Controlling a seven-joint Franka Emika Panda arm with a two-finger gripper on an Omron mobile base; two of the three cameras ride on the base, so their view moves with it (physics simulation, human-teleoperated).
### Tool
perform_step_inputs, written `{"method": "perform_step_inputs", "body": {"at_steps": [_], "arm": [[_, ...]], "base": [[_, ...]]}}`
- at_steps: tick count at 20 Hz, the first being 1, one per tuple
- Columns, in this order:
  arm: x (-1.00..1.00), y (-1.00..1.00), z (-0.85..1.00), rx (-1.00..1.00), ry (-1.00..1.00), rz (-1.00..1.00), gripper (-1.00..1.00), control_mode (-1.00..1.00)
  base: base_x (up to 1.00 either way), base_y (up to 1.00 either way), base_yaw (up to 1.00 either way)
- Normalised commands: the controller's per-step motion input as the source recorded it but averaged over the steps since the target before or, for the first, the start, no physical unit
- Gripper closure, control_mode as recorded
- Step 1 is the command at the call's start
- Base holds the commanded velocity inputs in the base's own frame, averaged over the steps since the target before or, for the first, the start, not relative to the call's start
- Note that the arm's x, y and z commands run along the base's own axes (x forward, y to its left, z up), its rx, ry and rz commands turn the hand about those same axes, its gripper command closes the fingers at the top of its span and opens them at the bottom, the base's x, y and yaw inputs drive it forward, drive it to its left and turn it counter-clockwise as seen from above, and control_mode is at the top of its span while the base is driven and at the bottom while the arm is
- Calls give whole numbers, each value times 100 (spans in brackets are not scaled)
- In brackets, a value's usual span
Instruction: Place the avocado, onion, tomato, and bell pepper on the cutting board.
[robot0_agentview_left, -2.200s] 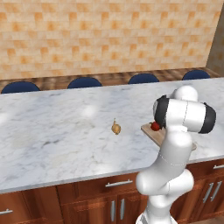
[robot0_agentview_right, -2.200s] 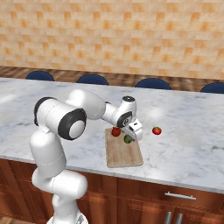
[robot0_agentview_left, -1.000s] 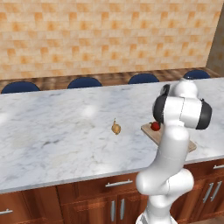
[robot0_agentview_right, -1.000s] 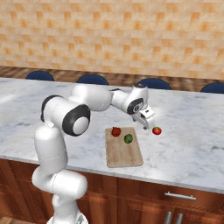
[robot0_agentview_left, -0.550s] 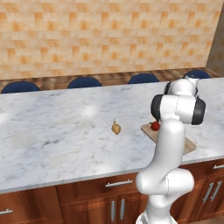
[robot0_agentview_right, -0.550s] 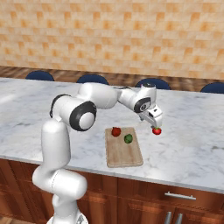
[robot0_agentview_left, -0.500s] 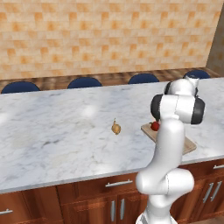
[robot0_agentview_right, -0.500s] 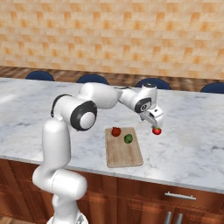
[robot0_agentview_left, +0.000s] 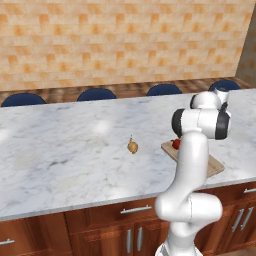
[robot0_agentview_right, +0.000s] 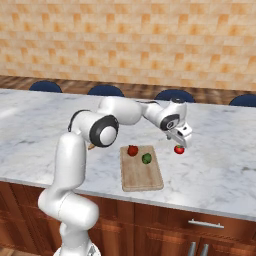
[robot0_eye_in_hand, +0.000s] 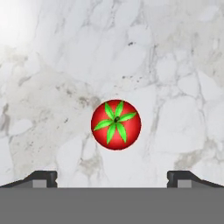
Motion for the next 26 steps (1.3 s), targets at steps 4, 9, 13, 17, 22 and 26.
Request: {"method": "perform_step_inputs", "body": {"at_steps": [4, 9, 13, 17, 22, 26], "arm": [[2, -7, -27, 0, 0, 0, -100, -100], [14, 0, -30, 0, 0, 0, -100, -100], [27, -6, -23, 0, 0, 0, -100, -100], [32, -19, -14, 0, 0, 0, -100, -100], [25, -22, -8, 0, 0, 0, -100, -100], [1, -5, -10, 0, 4, 0, -100, -100]], "base": [[0, 0, 0], [0, 0, 0], [0, 0, 0], [0, 0, 0], [0, 0, 0], [0, 0, 0]]}}
